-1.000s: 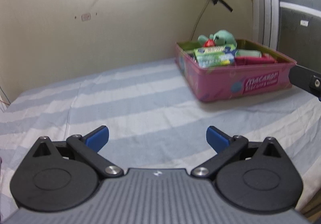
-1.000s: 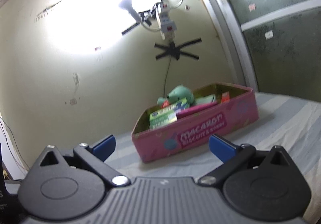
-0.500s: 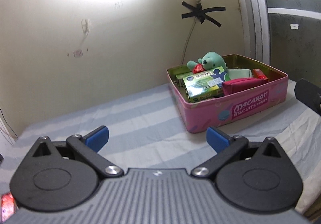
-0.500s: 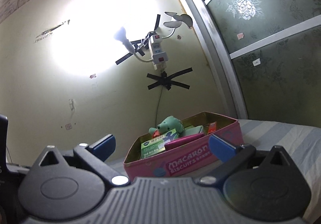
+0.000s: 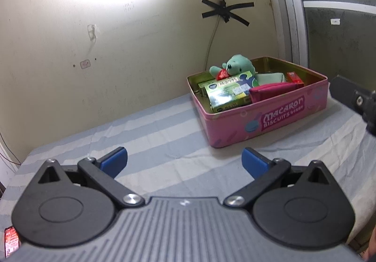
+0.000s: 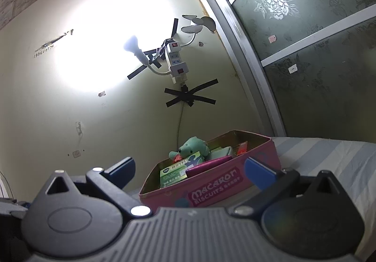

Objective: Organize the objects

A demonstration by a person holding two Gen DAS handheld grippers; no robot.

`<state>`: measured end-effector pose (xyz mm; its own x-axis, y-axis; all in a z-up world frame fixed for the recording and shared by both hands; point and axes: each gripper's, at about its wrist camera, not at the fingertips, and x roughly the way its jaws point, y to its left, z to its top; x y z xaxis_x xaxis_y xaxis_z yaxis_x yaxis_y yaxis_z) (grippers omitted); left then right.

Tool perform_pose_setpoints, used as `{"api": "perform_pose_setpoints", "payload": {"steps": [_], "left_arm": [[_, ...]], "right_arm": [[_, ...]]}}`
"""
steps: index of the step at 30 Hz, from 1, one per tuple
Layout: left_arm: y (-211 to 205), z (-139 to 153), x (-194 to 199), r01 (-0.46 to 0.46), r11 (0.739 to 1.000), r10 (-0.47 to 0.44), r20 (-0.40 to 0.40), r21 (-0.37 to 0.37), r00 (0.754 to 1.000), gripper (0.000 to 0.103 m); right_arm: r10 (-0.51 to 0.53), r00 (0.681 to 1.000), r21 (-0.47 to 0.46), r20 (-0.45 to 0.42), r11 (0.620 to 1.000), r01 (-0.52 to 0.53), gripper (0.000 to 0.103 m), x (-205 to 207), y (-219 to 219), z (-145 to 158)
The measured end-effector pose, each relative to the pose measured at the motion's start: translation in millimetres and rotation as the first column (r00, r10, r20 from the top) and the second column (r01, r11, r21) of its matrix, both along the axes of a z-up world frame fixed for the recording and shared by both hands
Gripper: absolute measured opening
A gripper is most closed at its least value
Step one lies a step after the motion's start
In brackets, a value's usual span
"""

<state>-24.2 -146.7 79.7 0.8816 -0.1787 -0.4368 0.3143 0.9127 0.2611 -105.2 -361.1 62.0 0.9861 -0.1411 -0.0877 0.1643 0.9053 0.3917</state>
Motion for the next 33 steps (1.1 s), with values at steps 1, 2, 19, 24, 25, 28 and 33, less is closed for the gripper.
{"api": "perform_pose_setpoints", "payload": {"steps": [1, 2, 19, 24, 25, 28, 33], "left_arm": [[-1, -1, 0, -0.002, 1.000, 0.002, -0.002, 0.005, 1.000, 0.103], [-1, -1, 0, -0.002, 1.000, 0.002, -0.004, 0.008, 1.000, 0.103], [-10, -6, -6, -0.011, 0.999, 0.011, 0.008, 0.049, 1.000, 0.103], [-11, -9, -6, -0.006, 0.998, 0.006, -0.003, 0.058, 1.000, 0.103], [-12, -9, -7, -0.006, 0.998, 0.006, -0.005, 0.059, 1.000, 0.103], [-13, -10, -8, -0.004, 0.998, 0.004, -0.009, 0.061, 1.000, 0.103], [-13, -11, -8, -0.005, 0.998, 0.006, -0.010, 0.062, 1.000, 0.103]], "right_arm": [[-0.001, 1.000, 0.002, 0.001, 1.000, 0.001, 0.103, 0, -1, 0], [-0.002, 1.000, 0.005, 0.002, 1.000, 0.002, 0.103, -1, -1, 0], [-0.001, 1.000, 0.014, -0.002, 1.000, 0.001, 0.103, 1, -1, -2], [-0.003, 1.000, 0.018, -0.005, 1.000, 0.003, 0.103, 1, 0, -4], [-0.003, 1.000, 0.018, -0.005, 1.000, 0.003, 0.103, 1, 1, -4], [-0.002, 1.000, 0.019, -0.007, 1.000, 0.003, 0.103, 1, 2, -4], [-0.004, 1.000, 0.019, -0.007, 1.000, 0.005, 0.103, 1, 3, -4]]}}
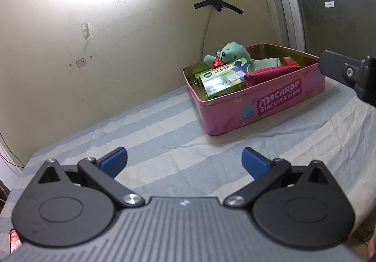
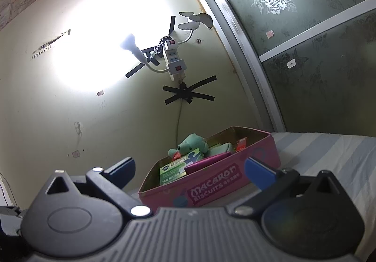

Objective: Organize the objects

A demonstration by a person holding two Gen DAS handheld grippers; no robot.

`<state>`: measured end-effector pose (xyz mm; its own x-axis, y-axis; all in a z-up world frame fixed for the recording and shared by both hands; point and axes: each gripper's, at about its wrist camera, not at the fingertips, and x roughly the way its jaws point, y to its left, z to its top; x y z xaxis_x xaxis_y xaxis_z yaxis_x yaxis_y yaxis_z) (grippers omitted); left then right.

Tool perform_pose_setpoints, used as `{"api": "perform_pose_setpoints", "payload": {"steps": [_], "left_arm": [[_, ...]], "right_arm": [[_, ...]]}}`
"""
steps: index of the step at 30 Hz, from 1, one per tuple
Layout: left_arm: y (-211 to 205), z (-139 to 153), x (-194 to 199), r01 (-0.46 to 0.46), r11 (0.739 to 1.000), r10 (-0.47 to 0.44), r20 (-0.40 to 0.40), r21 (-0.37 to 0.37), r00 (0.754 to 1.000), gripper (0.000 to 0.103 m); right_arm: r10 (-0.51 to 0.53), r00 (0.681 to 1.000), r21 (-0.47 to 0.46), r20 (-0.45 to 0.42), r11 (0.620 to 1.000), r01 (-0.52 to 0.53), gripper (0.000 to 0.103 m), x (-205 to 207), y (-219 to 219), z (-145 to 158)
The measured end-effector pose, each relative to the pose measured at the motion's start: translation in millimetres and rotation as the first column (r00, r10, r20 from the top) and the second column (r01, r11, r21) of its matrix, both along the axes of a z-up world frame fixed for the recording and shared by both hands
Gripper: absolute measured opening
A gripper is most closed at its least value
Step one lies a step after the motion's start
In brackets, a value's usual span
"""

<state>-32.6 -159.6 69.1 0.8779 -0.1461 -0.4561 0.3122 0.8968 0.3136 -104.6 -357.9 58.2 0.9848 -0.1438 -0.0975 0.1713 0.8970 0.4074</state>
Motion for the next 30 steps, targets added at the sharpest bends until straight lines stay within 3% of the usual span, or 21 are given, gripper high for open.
{"api": "perform_pose_setpoints", "payload": {"steps": [30], "left_arm": [[1, -11, 0, 0.022, 1.000, -0.022, -0.052, 0.011, 0.998, 0.103]], "right_arm": [[0.000, 1.000, 0.000, -0.009, 1.000, 0.000, 0.103, 1, 4, -5]]}}
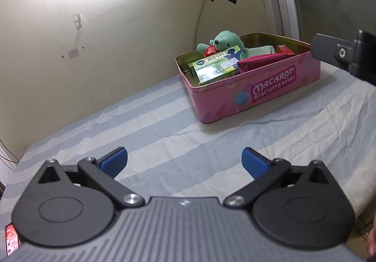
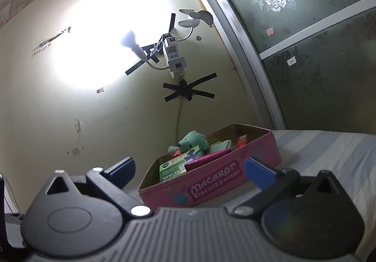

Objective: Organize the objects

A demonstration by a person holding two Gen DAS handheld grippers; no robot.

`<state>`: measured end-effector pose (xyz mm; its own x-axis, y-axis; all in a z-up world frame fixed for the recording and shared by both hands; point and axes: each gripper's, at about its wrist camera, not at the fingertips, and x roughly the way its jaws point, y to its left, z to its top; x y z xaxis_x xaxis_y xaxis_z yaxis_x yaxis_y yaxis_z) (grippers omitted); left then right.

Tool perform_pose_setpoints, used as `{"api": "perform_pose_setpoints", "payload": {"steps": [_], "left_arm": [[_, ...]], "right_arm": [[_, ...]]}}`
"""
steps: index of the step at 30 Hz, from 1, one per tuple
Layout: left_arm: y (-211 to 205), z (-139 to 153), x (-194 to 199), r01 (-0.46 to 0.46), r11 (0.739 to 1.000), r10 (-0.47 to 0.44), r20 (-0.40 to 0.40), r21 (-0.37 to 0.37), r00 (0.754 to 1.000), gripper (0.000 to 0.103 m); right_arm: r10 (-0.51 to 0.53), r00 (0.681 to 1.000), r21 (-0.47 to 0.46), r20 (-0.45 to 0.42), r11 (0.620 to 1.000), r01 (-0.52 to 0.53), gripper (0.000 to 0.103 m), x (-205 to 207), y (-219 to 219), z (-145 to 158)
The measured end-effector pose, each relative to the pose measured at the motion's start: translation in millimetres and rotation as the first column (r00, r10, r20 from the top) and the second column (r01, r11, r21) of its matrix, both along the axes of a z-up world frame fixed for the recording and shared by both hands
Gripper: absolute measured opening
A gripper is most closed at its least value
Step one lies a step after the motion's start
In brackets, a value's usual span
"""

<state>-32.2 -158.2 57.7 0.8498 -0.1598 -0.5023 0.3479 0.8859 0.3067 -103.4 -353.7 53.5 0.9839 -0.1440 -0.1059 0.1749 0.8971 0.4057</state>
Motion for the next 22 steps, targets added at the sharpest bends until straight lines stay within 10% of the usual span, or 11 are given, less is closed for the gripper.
{"api": "perform_pose_setpoints", "payload": {"steps": [22], "left_arm": [[4.1, -3.1, 5.1, 0.029, 0.999, -0.030, -0.051, -0.031, 0.998, 0.103]], "right_arm": [[0.000, 1.000, 0.000, -0.008, 1.000, 0.000, 0.103, 3.6, 3.2, -3.0]]}}
